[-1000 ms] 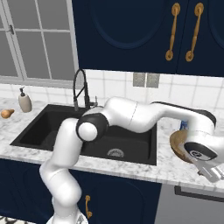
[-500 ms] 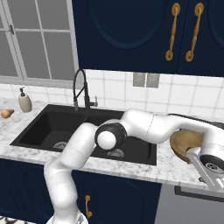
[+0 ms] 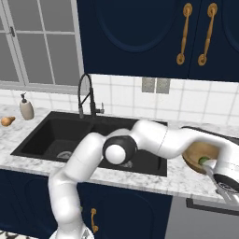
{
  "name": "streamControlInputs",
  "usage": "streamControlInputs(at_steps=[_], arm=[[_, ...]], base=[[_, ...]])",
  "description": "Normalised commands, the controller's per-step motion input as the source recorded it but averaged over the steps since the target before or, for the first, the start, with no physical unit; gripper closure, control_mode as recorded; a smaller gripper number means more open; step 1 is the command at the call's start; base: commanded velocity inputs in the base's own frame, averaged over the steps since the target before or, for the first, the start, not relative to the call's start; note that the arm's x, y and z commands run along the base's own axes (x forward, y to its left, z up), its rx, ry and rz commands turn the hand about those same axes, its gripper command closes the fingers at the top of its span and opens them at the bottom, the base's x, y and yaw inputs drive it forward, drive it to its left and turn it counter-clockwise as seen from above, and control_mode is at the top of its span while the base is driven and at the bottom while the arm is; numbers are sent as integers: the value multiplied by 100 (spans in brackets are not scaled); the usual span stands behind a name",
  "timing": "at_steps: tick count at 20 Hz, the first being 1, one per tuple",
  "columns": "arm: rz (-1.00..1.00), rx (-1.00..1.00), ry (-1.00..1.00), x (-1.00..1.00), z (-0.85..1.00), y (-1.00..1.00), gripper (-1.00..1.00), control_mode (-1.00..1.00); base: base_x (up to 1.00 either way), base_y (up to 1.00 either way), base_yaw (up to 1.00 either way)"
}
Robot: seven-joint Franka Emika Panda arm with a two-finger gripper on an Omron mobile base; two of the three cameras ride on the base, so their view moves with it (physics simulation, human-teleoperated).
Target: Pick the lime from the sink and place it in the bowl. Then pick the bowl and place it in the microwave. Then close the microwave door and press the start button.
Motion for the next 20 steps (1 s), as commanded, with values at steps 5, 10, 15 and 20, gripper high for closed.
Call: streamControlInputs(at_steps=[5,10,15,20], arm=[[-20,-6,14,53,21,14,-100,-100],[-2,12,20,29,38,-11,-100,-100],[-10,3,2,39,0,8,-100,-100],[3,-1,0,6,40,-1,-100,-100]], base=[[0,0,0],[0,0,0],[0,0,0],[0,0,0]])
